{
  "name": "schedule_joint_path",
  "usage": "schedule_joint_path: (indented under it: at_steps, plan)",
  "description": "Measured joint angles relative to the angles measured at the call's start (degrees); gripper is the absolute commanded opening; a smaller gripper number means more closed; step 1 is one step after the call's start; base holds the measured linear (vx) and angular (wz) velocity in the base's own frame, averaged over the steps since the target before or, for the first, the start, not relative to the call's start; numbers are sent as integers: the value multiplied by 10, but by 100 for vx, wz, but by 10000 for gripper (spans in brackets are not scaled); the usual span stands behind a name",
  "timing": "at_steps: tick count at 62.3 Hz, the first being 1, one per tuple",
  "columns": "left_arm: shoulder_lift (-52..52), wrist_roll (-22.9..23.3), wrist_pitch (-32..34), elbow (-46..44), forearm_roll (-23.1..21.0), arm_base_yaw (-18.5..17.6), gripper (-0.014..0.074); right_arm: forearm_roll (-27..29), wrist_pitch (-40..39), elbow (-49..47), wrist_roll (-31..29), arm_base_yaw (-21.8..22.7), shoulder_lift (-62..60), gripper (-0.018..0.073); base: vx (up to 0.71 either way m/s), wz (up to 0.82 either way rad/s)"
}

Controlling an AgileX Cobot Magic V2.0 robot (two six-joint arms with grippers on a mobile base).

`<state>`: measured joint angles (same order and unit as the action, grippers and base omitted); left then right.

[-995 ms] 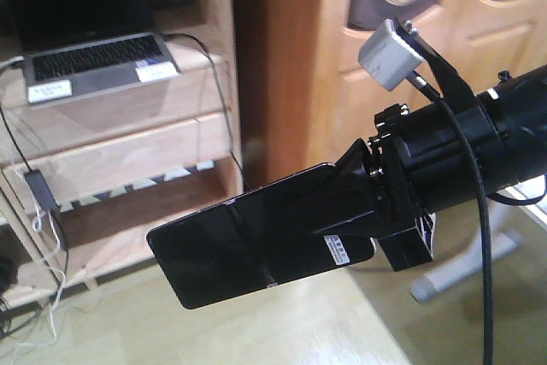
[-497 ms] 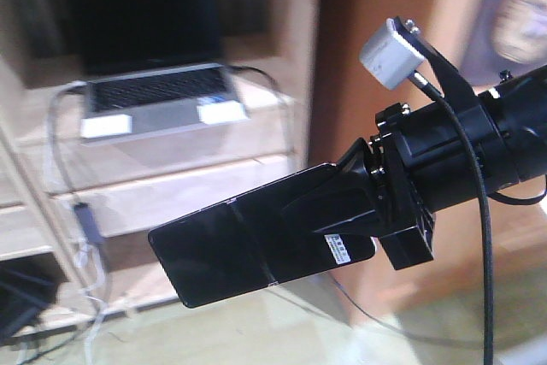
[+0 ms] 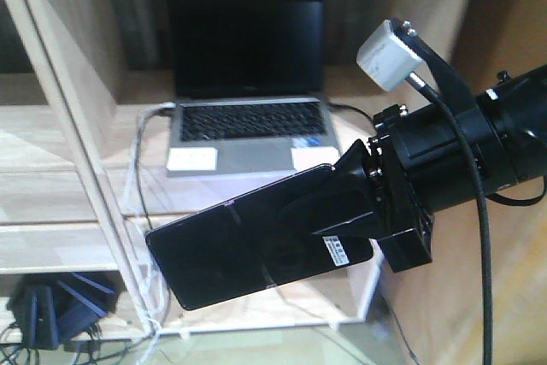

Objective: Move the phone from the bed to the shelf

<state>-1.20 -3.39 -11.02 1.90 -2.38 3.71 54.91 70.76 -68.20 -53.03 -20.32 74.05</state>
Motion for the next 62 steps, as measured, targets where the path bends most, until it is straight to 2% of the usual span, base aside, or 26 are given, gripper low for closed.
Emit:
schedule_joint_path:
  at_steps: [20, 62]
  plan:
    - [0, 0, 0, 0, 0, 0, 1, 0, 0, 0, 0, 0, 0, -2, 21, 9]
    - [0, 0, 0, 0, 0, 0, 1, 0, 0, 0, 0, 0, 0, -2, 16, -7]
